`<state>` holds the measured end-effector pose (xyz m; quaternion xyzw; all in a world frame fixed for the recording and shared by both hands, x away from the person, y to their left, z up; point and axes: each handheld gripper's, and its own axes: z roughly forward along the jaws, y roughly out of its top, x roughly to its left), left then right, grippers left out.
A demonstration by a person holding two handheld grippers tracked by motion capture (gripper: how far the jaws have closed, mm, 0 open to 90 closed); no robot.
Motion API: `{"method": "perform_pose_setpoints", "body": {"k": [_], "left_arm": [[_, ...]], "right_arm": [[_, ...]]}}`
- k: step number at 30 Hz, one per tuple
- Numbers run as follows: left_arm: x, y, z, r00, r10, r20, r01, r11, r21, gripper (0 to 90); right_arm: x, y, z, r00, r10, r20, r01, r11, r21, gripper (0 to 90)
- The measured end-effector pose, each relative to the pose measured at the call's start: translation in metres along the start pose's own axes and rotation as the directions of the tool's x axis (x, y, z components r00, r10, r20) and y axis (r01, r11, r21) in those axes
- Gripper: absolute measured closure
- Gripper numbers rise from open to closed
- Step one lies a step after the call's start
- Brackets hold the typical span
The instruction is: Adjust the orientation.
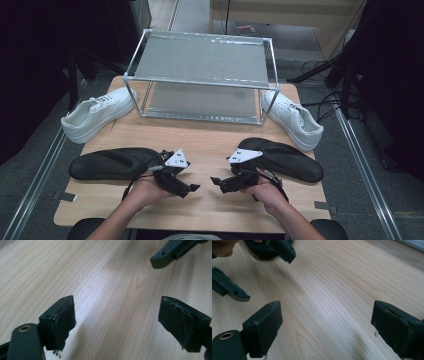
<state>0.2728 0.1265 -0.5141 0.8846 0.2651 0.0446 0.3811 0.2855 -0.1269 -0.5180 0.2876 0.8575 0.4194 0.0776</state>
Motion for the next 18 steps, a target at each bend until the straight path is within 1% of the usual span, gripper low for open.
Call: {"method": "perform_pose_setpoints", "body": {"k": [1, 3, 4, 5, 6, 7, 8, 9, 10, 11, 12, 13, 14, 15, 16, 17, 18], "left_arm": [[0.000, 0.001, 0.001, 0.9999, -0.008, 0.011, 0.008, 0.9999, -0.009, 13.9], [0.000, 0.002, 0.000, 1.0000, -0.003, 0.004, 0.003, 0.9999, -0.016, 14.2], [-0.001, 0.003, -0.002, 0.9995, 0.025, -0.019, -0.025, 0.9993, -0.028, 14.9], [-0.001, 0.003, -0.002, 0.9995, 0.025, -0.019, -0.025, 0.9993, -0.028, 15.1], [-0.001, 0.002, -0.004, 0.9989, 0.037, -0.029, -0.038, 0.9989, -0.028, 15.6], [-0.003, 0.002, -0.008, 0.9985, 0.037, -0.040, -0.038, 0.9989, -0.027, 17.0], [-0.003, 0.002, -0.008, 0.9985, 0.037, -0.040, -0.038, 0.9989, -0.027, 18.8], [-0.003, 0.002, -0.010, 0.9984, 0.037, -0.042, -0.038, 0.9990, -0.023, 18.8], [-0.004, 0.000, -0.014, 0.9982, 0.052, -0.028, -0.053, 0.9986, -0.007, 24.4], [-0.004, 0.000, -0.014, 0.9982, 0.052, -0.028, -0.053, 0.9986, -0.007, 24.4], [-0.006, -0.002, -0.015, 0.9974, 0.060, -0.039, -0.061, 0.9982, -0.001, 24.4], [-0.007, -0.006, -0.019, 0.9958, 0.082, -0.042, -0.082, 0.9966, -0.003, 27.7], [-0.007, -0.006, -0.019, 0.9958, 0.082, -0.042, -0.082, 0.9966, -0.003, 30.4], [-0.007, -0.008, -0.020, 0.9966, 0.075, -0.034, -0.076, 0.9971, -0.010, 30.4], [-0.005, -0.007, -0.021, 0.9984, 0.052, -0.024, -0.052, 0.9987, 0.000, 32.0], [-0.005, -0.007, -0.021, 0.9984, 0.052, -0.024, -0.052, 0.9987, 0.000, 33.4], [-0.005, -0.007, -0.022, 0.9995, 0.031, -0.011, -0.031, 0.9995, 0.006, 33.4]], "right_arm": [[0.000, 0.000, -0.001, 0.9999, -0.014, 0.002, 0.014, 1.000, -0.007, 11.4], [0.001, 0.000, -0.002, 0.9998, -0.020, 0.002, 0.020, 1.000, -0.017, 11.3], [0.002, 0.002, -0.003, 0.9997, -0.010, -0.021, 0.009, 0.999, -0.040, 11.6], [0.002, 0.002, -0.003, 0.9997, -0.010, -0.021, 0.009, 0.999, -0.040, 11.6], [0.004, 0.003, -0.005, 0.9997, -0.025, 0.001, 0.025, 0.998, -0.055, 13.5], [0.005, 0.003, -0.005, 0.9986, -0.047, 0.022, 0.048, 0.997, -0.058, 13.5], [0.006, 0.004, -0.005, 0.9975, -0.063, 0.033, 0.065, 0.996, -0.054, 13.6], [0.006, 0.004, -0.005, 0.9975, -0.063, 0.033, 0.065, 0.996, -0.054, 13.6], [0.007, 0.004, -0.004, 0.9948, -0.099, 0.021, 0.100, 0.994, -0.038, 13.6], [0.008, 0.005, -0.003, 0.9934, -0.113, 0.020, 0.113, 0.993, -0.034, 13.6], [0.008, 0.005, -0.003, 0.9934, -0.113, 0.020, 0.113, 0.993, -0.034, 13.6], [0.011, 0.006, -0.003, 0.9915, -0.128, 0.019, 0.129, 0.991, -0.034, 13.5], [0.011, 0.006, -0.003, 0.9915, -0.128, 0.019, 0.129, 0.991, -0.034, 13.5], [0.013, 0.007, -0.002, 0.9908, -0.133, 0.023, 0.134, 0.990, -0.038, 13.4], [0.016, 0.008, 0.000, 0.9889, -0.144, 0.037, 0.145, 0.989, -0.040, 13.5], [0.016, 0.008, 0.000, 0.9889, -0.144, 0.037, 0.145, 0.989, -0.040, 13.5], [0.017, 0.008, 0.001, 0.9879, -0.152, 0.031, 0.153, 0.988, -0.034, 13.5]]}}
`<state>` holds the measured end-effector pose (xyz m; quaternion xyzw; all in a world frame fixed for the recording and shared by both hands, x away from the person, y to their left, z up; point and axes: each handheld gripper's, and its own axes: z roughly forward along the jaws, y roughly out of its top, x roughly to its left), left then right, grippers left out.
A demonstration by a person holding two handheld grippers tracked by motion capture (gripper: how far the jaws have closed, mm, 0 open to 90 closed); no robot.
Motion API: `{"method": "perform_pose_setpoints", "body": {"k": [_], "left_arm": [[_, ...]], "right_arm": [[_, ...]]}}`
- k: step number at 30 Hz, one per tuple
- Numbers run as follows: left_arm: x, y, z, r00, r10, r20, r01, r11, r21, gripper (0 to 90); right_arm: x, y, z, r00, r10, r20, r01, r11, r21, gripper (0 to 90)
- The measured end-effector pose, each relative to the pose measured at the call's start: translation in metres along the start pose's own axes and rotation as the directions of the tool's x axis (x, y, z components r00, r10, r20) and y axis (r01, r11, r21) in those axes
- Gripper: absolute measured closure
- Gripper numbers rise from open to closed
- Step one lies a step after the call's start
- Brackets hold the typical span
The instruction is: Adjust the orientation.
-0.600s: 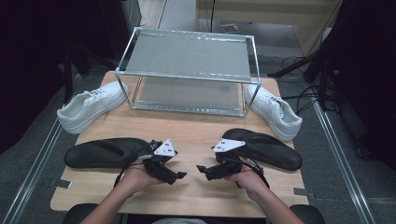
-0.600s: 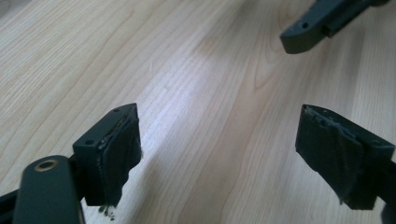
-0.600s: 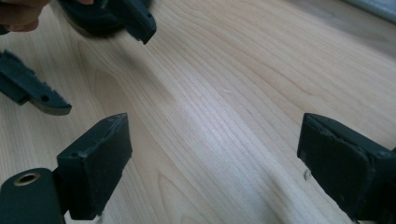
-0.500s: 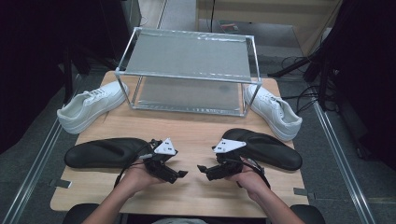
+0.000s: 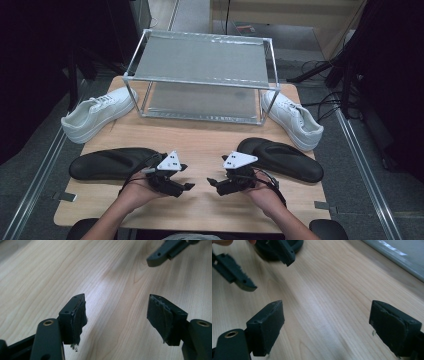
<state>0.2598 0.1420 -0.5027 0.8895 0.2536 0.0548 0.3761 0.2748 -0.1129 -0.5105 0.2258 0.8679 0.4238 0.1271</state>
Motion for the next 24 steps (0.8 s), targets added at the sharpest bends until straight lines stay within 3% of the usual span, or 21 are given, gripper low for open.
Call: {"method": "perform_pose_setpoints", "body": {"k": [1, 2, 3, 5, 7, 9, 11, 12, 15, 16, 19, 24], "left_arm": [[0.002, 0.002, -0.002, 0.9983, -0.051, 0.028, 0.050, 0.9985, 0.024, 37.9], [0.002, 0.002, -0.002, 0.9983, -0.051, 0.028, 0.050, 0.9985, 0.024, 41.5], [0.006, 0.005, -0.004, 0.9908, -0.117, 0.069, 0.115, 0.9930, 0.026, 43.4], [0.007, 0.006, -0.005, 0.9875, -0.137, 0.077, 0.136, 0.9905, 0.019, 45.9], [0.007, 0.005, -0.008, 0.9893, -0.130, 0.067, 0.130, 0.9915, -0.005, 45.9], [0.007, 0.004, -0.008, 0.9920, -0.116, 0.051, 0.116, 0.9933, 0.003, 45.1], [0.007, 0.002, -0.007, 0.9927, -0.110, 0.049, 0.109, 0.9937, 0.023, 43.8], [0.007, 0.001, -0.006, 0.9953, -0.085, 0.047, 0.084, 0.9960, 0.029, 43.8], [0.007, 0.001, -0.007, 0.9965, -0.071, 0.044, 0.070, 0.9973, 0.022, 42.0], [0.009, 0.001, -0.009, 0.9961, -0.074, 0.048, 0.074, 0.9971, 0.018, 41.4], [0.009, 0.000, -0.010, 0.9968, -0.066, 0.045, 0.065, 0.9977, 0.021, 41.6], [0.010, 0.000, -0.012, 0.9977, -0.061, 0.031, 0.061, 0.9980, 0.015, 39.5]], "right_arm": [[0.003, 0.001, 0.001, 0.9999, -0.012, -0.007, 0.012, 1.000, 0.018, 13.6], [0.003, 0.001, 0.001, 0.9999, -0.012, -0.007, 0.012, 1.000, 0.018, 13.6], [0.005, 0.001, 0.003, 0.9996, -0.018, -0.020, 0.019, 0.999, 0.044, 13.6], [0.006, 0.001, 0.004, 0.9994, -0.018, -0.029, 0.020, 0.998, 0.055, 13.6], [0.007, 0.001, 0.005, 0.9989, -0.014, -0.044, 0.017, 0.997, 0.074, 13.7], [0.008, 0.001, 0.005, 0.9982, -0.017, -0.058, 0.021, 0.997, 0.077, 13.8], [0.007, 0.003, 0.005, 0.9974, 0.019, -0.069, -0.013, 0.996, 0.094, 13.7], [0.006, 0.003, 0.004, 0.9964, 0.036, -0.076, -0.029, 0.995, 0.096, 13.7], [0.005, 0.003, 0.003, 0.9938, 0.072, -0.085, -0.063, 0.993, 0.102, 13.1], [0.004, 0.005, 0.001, 0.9956, 0.063, -0.070, -0.057, 0.995, 0.078, 12.7], [0.002, 0.009, -0.001, 0.9962, 0.079, -0.037, -0.076, 0.994, 0.074, 10.1], [-0.002, 0.009, -0.003, 0.9945, 0.084, -0.062, -0.078, 0.992, 0.094, 7.2]]}}
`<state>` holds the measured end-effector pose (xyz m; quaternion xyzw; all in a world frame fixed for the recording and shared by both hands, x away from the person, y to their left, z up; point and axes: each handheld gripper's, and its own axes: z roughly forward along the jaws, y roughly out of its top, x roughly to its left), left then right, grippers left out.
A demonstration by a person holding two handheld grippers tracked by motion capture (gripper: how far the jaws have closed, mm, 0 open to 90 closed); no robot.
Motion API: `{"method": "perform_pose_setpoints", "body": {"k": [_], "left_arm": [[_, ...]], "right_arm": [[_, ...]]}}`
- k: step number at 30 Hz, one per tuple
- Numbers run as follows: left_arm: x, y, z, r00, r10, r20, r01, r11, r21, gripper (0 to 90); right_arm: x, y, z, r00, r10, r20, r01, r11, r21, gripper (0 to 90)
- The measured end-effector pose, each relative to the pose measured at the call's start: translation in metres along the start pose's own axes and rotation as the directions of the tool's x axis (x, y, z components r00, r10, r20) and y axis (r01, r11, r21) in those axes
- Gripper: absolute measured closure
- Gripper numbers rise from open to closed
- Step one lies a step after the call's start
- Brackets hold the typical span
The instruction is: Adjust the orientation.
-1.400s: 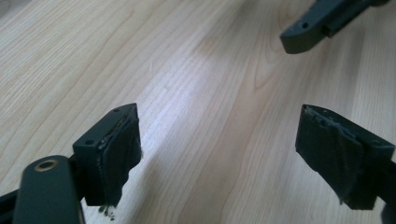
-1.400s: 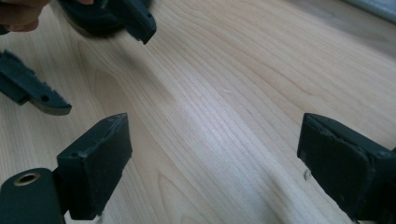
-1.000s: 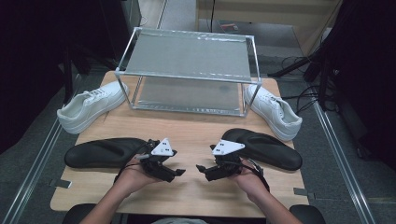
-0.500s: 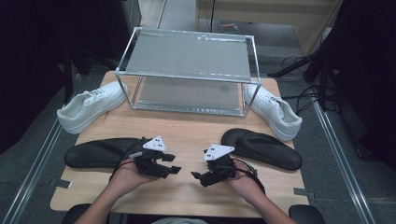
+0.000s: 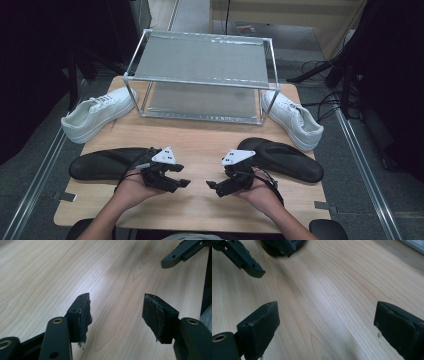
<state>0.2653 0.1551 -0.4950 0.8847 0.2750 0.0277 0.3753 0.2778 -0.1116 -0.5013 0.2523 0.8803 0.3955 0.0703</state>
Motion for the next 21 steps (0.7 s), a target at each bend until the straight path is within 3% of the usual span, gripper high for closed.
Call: {"method": "perform_pose_setpoints", "body": {"k": [7, 9, 15, 17, 21], "left_arm": [[0.002, 0.002, -0.006, 0.9998, 0.002, -0.020, -0.002, 1.0000, 0.008, 36.7], [0.000, 0.003, -0.009, 0.9997, 0.022, -0.005, -0.022, 0.9997, -0.003, 36.2], [0.000, 0.002, -0.011, 0.9999, 0.012, 0.003, -0.012, 0.9999, 0.000, 33.1], [0.001, 0.002, -0.012, 1.0000, 0.001, -0.006, -0.001, 1.0000, -0.006, 30.7], [0.001, -0.001, -0.018, 0.9998, -0.005, -0.019, 0.005, 0.9998, -0.022, 34.1]], "right_arm": [[-0.003, 0.002, -0.007, 0.9999, 0.003, -0.013, -0.003, 1.000, -0.026, 9.4], [-0.002, 0.002, -0.008, 1.0000, -0.004, 0.004, 0.004, 1.000, -0.028, 12.3], [-0.001, 0.003, -0.012, 0.9999, -0.012, -0.005, 0.012, 0.999, -0.053, 14.0], [-0.004, 0.003, -0.013, 0.9999, -0.012, -0.009, 0.011, 0.998, -0.055, 15.8], [-0.008, 0.004, -0.014, 0.9994, -0.015, -0.031, 0.014, 0.999, -0.046, 25.8]]}}
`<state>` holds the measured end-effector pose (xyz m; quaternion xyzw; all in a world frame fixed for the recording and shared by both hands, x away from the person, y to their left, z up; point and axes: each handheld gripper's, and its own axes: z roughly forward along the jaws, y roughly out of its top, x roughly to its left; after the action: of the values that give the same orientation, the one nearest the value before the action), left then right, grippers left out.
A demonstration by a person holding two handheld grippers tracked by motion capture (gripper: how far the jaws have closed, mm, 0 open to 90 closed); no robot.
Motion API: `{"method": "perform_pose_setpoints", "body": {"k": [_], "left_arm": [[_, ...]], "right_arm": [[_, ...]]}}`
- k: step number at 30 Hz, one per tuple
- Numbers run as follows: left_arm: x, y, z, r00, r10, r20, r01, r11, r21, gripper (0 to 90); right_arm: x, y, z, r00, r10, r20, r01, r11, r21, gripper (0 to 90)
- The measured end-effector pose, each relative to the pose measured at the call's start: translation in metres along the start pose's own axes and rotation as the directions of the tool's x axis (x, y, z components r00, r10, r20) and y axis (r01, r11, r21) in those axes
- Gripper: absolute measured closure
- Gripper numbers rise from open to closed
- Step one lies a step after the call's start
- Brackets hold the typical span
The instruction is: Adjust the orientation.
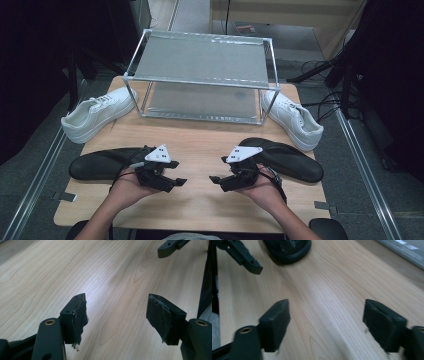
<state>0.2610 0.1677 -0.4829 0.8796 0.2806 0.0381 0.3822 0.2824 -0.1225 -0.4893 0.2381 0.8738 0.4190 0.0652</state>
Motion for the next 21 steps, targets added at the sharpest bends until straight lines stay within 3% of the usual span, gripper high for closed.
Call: {"method": "perform_pose_setpoints", "body": {"k": [8, 21], "left_arm": [[0.001, -0.008, -0.006, 0.9997, -0.009, -0.024, 0.010, 0.9989, 0.045, 39.1], [0.010, -0.026, -0.028, 0.9952, -0.069, -0.069, 0.073, 0.9959, 0.054, 42.0]], "right_arm": [[-0.001, 0.005, 0.002, 0.9995, -0.017, -0.027, 0.016, 1.000, -0.007, 30.0], [-0.004, 0.011, 0.008, 0.9957, -0.031, -0.087, 0.029, 0.999, -0.022, 36.8]]}}
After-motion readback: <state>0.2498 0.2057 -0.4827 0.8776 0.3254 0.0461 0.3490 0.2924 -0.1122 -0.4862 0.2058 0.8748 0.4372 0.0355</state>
